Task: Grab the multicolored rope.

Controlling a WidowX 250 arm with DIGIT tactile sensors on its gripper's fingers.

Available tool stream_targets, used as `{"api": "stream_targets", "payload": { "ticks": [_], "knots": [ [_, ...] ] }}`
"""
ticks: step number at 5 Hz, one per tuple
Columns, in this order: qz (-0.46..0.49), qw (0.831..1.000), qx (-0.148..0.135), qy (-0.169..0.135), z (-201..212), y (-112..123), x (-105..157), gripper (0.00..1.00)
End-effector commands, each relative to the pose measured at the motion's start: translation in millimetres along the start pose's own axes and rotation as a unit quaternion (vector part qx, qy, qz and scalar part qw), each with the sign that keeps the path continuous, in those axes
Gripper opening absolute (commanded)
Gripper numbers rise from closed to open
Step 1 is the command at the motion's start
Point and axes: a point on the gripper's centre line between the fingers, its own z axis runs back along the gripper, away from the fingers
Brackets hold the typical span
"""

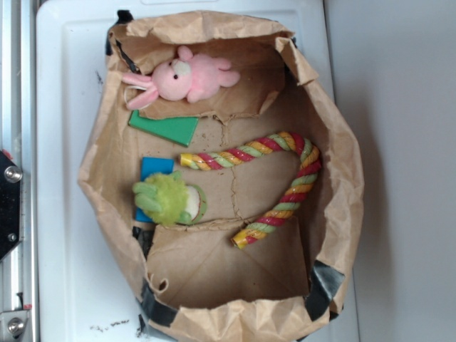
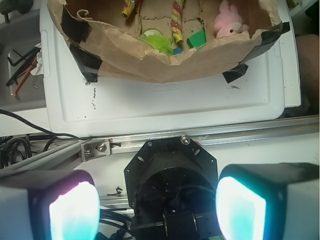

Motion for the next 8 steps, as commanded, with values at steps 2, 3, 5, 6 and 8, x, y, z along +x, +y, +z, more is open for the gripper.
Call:
{"api": "stream_targets", "payload": {
  "ticks": [2, 3, 5, 6, 8],
  "knots": [
    [-0.018, 1.000, 0.013, -0.003, -15, 4, 49, 1.00],
    [-0.002, 0.999, 0.033, -0.013, -30, 11, 87, 1.00],
    [0.002, 0.999, 0.036, -0.019, -63, 29, 132, 1.00],
    [-0.019, 0.998, 0.042, -0.029, -81, 36, 149, 1.00],
    [-0.056, 0.997, 0.036, -0.030, -118, 49, 177, 1.00]
  ]
}}
